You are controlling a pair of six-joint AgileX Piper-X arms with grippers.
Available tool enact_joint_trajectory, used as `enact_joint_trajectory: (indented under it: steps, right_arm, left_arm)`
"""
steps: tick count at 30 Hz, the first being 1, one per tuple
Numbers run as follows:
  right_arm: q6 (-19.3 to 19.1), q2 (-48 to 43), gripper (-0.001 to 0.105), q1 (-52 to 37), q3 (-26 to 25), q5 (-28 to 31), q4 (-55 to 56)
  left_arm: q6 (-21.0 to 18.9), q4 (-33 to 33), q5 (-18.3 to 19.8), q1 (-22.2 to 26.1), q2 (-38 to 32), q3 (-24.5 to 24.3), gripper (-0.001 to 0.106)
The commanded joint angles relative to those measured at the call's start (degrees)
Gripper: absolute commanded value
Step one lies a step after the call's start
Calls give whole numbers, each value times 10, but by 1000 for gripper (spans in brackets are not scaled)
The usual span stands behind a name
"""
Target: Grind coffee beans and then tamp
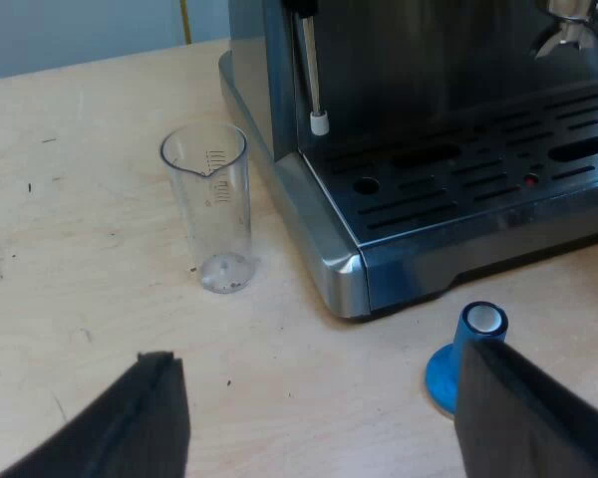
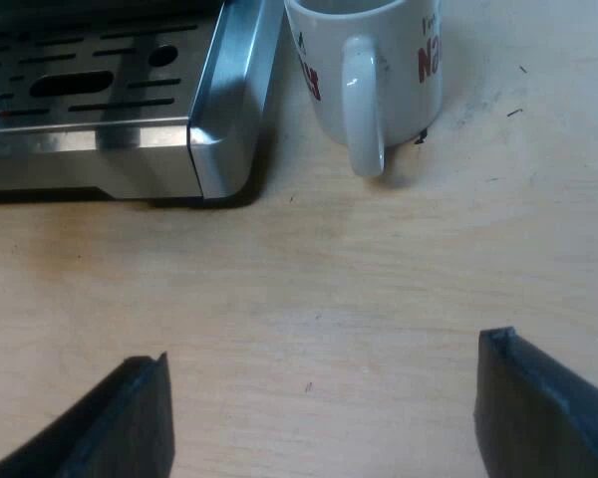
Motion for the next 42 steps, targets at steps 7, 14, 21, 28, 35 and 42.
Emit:
enact_joint_trajectory:
  steps: [7, 14, 21, 28, 35, 42]
  right_arm:
    - [-3, -26, 65, -2, -5, 7, -5]
    - [-3, -18, 65, -2, -48, 38, 2]
    - [-3, 23, 65, -2, -103, 38, 48]
    - [-3, 142, 65, -2, -198, 10, 103]
    - [3, 257, 65, 33, -277, -1, 134]
    - [12, 330, 65, 94, -325, -1, 147]
  left_arm:
    - [-2, 0, -1, 0, -24, -1, 64]
    - [-7, 0, 27, 0, -23, -1, 76]
    - [-14, -3, 46, 0, 17, -27, 76]
    - [-14, -24, 81, -16, 81, -41, 76]
    - [-12, -67, 107, -69, 150, -41, 76]
    - [-9, -127, 153, -99, 212, -41, 76]
